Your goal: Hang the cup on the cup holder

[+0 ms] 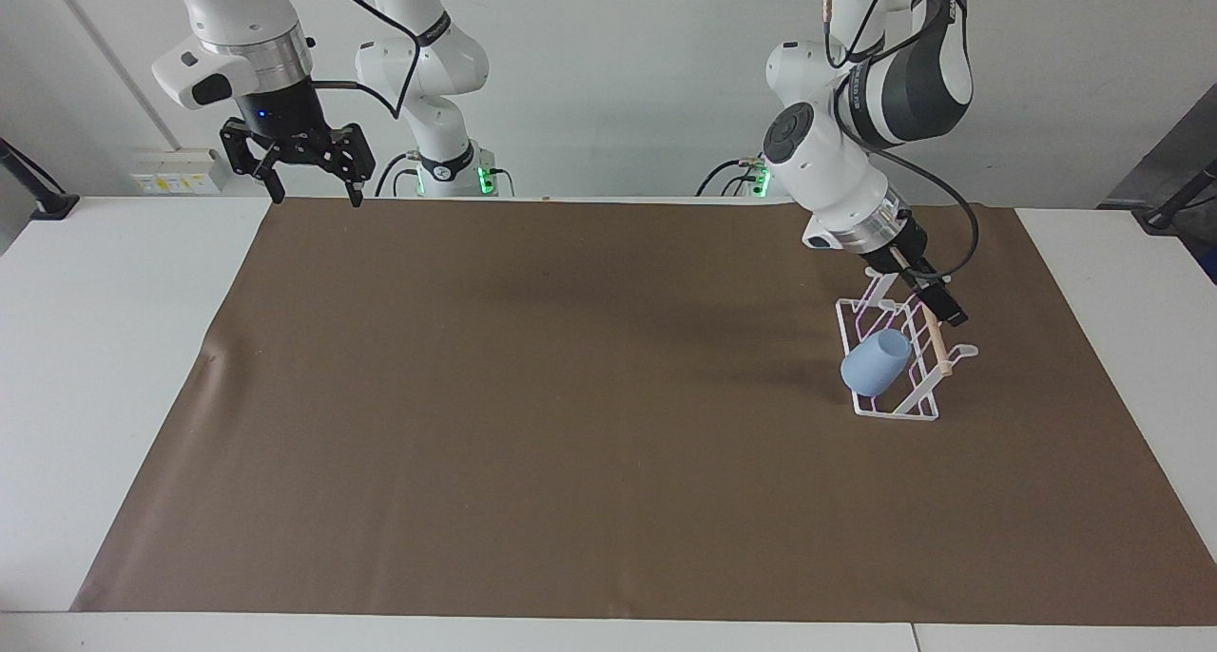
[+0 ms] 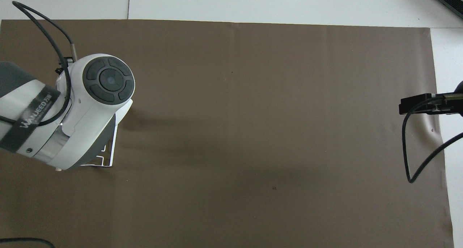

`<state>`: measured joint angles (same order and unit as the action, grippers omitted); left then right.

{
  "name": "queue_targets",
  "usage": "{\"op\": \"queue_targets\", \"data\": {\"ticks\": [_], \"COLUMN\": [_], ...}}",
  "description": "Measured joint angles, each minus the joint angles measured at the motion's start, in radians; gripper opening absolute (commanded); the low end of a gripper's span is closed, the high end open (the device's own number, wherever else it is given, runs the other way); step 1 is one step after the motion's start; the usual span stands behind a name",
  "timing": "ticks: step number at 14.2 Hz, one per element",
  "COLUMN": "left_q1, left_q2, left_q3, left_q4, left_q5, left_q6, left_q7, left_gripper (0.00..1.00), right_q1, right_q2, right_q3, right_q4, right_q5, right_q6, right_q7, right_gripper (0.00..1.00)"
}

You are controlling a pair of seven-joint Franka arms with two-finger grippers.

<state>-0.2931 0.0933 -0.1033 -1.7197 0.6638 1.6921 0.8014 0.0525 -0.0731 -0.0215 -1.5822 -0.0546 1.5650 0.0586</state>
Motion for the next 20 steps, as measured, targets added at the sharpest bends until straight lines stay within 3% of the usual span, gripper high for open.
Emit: {"op": "queue_targets", "data": {"ticks": [6, 11, 20], "left_q1": [0.067, 0.097, 0.149], "left_q2": [-0.003, -0.013, -0.167], "left_q3": [0.009, 0.016, 0.050], "left_q4": [0.103, 0.140, 0.150], "left_q5": [-0.381, -0.592, -0.647], "left_q6": [-0.044, -0.102, -0.261], "left_q7": [-0.281, -0.563, -0.705], "left_gripper": [1.00, 1.00, 1.00], "right_q1": [-0.007, -0.005, -0.006], "right_q2": [-0.002, -0.012, -0.021], "right_q3": [0.000, 0.002, 0.001], "right_q4": [-0.013, -0.026, -0.040], "right_q5": [0.002, 0.003, 0.003], "right_q6": [-0.001, -0.004, -0.005], "right_q7": [0.000, 0.000, 0.000], "right_gripper": [1.00, 1.00, 1.00]}}
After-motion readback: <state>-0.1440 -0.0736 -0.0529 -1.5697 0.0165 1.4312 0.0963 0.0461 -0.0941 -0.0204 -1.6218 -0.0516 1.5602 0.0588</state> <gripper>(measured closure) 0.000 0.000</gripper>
